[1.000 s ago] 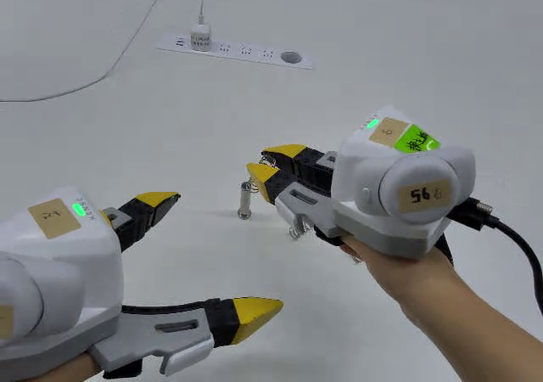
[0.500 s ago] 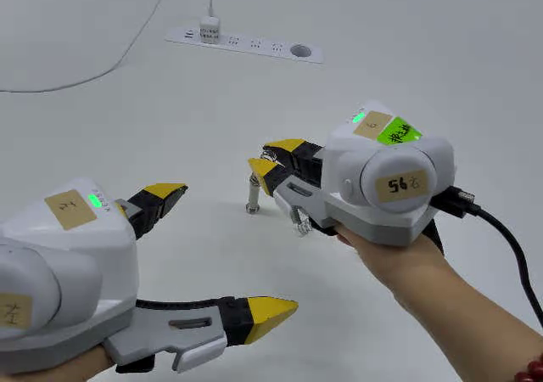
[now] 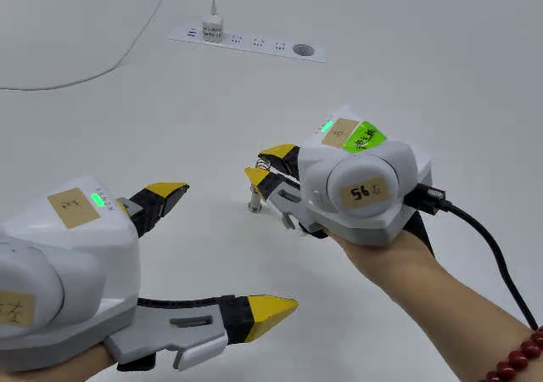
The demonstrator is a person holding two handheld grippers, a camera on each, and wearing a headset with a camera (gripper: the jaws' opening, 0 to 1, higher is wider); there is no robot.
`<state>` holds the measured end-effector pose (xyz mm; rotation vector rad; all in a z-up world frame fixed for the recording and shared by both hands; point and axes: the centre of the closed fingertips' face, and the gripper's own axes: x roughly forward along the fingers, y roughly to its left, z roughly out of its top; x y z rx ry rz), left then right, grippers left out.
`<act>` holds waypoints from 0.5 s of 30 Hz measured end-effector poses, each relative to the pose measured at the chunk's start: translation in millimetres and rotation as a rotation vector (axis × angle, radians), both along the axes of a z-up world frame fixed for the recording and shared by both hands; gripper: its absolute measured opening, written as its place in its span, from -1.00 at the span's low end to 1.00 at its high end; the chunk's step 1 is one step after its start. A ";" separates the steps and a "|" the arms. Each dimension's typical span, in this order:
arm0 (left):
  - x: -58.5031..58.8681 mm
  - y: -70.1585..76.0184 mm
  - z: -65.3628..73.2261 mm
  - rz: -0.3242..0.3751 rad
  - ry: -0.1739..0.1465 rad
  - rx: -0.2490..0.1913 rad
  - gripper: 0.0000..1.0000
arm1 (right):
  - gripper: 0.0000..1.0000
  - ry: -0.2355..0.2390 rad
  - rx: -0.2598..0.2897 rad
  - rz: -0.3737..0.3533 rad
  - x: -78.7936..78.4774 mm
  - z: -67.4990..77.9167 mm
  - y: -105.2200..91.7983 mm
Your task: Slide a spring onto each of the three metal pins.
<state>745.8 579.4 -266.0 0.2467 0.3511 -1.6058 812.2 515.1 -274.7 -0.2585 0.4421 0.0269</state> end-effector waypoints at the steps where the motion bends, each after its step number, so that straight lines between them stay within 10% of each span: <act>1: 0.1 0.2 -0.4 0.000 0.000 0.002 0.95 | -0.75 0.006 0.002 -0.001 0.2 -1.8 -0.3; 15: 1.1 1.3 -0.3 0.000 0.004 -0.001 0.90 | -0.75 0.044 0.021 -0.006 3.1 -19.9 -0.9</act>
